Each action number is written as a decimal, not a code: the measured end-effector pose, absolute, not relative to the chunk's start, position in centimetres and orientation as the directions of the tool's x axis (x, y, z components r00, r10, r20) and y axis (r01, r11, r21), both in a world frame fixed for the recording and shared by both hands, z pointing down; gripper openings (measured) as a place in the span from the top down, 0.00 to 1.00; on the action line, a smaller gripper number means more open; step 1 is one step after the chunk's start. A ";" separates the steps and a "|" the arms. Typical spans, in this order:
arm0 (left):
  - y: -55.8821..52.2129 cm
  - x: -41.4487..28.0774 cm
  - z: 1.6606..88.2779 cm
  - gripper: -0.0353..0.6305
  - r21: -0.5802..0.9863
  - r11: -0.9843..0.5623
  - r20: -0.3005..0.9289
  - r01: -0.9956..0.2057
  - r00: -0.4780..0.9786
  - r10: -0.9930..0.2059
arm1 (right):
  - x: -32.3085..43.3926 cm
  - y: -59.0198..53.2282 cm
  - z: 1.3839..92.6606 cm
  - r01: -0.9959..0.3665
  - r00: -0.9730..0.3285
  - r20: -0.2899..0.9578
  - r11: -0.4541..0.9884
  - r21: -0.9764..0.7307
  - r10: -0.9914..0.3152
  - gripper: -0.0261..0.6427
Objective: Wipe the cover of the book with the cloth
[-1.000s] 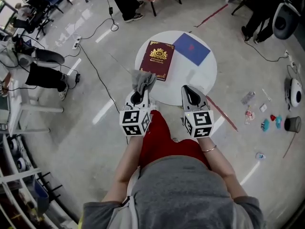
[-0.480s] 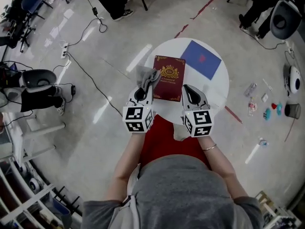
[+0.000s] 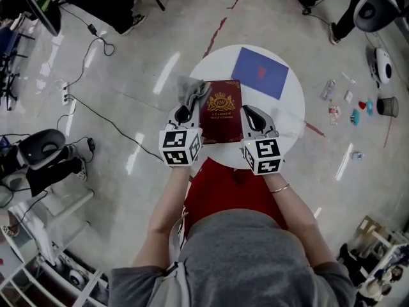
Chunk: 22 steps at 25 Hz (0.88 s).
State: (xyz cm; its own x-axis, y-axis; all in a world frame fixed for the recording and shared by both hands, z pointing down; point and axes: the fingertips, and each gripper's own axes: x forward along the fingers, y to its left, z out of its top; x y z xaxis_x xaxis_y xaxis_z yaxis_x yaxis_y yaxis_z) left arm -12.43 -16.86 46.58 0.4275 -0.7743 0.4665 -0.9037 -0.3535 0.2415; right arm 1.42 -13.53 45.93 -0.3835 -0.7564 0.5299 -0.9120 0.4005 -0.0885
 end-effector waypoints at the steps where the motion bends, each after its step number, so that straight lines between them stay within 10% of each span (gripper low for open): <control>1: -17.3 -12.1 46.8 0.91 0.243 -0.369 0.472 -0.897 0.441 -0.763 | 1.4 -13.6 46.2 -0.917 -0.372 0.537 0.388 -0.089 -0.757 0.92; 22: -20.2 -1.1 52.1 0.91 0.255 -0.572 0.627 -0.779 0.584 -0.516 | 2.8 -11.5 52.1 -0.935 -0.323 0.654 0.337 -0.109 -0.684 0.92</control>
State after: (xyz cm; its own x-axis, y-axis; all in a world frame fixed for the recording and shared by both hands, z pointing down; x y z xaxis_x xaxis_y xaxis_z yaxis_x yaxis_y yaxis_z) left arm -1.08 -20.16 52.09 0.5841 -0.5157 0.6268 -0.7792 -0.5724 0.2552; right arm 2.82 -11.53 52.13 -0.3229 -0.6841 0.6540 -0.9351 0.3374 -0.1088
